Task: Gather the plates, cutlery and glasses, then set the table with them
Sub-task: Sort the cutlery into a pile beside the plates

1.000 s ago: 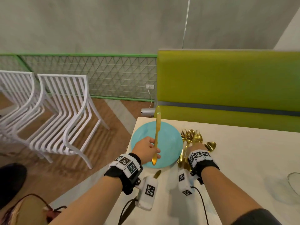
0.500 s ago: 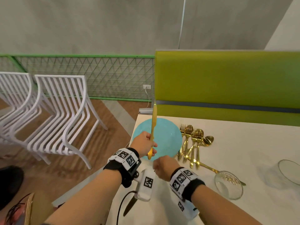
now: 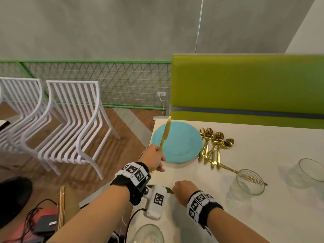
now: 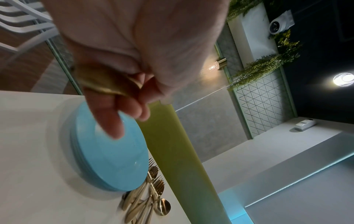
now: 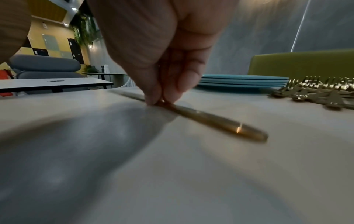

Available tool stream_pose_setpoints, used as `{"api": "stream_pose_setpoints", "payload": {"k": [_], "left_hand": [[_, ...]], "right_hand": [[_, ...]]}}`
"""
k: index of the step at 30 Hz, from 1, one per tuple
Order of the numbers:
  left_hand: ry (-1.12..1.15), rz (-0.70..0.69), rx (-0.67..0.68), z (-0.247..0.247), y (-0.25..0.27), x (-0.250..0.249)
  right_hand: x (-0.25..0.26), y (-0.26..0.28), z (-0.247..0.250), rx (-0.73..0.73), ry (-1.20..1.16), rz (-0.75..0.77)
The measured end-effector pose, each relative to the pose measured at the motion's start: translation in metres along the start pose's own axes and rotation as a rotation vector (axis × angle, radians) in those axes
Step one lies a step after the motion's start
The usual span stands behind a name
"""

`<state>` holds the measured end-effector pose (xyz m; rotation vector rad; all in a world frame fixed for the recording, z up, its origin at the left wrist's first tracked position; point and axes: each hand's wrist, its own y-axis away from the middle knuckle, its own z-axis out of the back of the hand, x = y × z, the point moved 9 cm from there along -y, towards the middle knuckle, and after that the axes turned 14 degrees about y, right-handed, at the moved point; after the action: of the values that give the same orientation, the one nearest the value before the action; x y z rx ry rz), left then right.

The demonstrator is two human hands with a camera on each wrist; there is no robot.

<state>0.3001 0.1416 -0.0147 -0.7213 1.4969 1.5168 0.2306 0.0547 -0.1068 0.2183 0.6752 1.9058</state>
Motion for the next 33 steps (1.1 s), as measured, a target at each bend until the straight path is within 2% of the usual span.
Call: {"api": "stream_pose_setpoints", "payload": {"k": [5,11,15,18,20,22,25,27,29,33], "left_hand": [[0.045,0.009,-0.015,0.0,0.012,-0.004],[-0.072,-0.03,0.027,-0.009,0.022,-0.005],[-0.152,-0.078,0.028,-0.011,0.025,-0.004],[-0.133,-0.106,0.039,-0.016,0.028,-0.005],[-0.091,-0.126,0.057,-0.02,0.03,-0.007],[-0.05,-0.135,0.069,-0.024,0.031,-0.008],[0.04,-0.107,0.105,-0.034,0.032,-0.009],[0.031,-0.092,0.146,-0.047,0.036,-0.011],[0.002,-0.083,0.197,-0.062,0.042,-0.013],[-0.042,-0.112,0.282,-0.093,0.052,-0.016]], "right_hand": [[-0.009,0.015,-0.015,0.01,-0.1,-0.166],[-0.028,0.034,-0.037,0.051,-0.33,-0.394],[-0.033,0.038,-0.045,0.053,-0.417,-0.46],[-0.032,0.039,-0.047,0.043,-0.489,-0.458],[-0.039,0.043,-0.046,0.039,-0.619,-0.474],[-0.055,0.052,-0.04,-0.044,-0.871,-0.507],[-0.089,0.071,-0.025,-0.253,-1.397,-0.548],[-0.108,0.084,-0.008,-0.391,-1.663,-0.533],[-0.12,0.091,0.011,-0.462,-1.778,-0.496],[-0.129,0.1,0.027,-0.497,-1.786,-0.481]]}}
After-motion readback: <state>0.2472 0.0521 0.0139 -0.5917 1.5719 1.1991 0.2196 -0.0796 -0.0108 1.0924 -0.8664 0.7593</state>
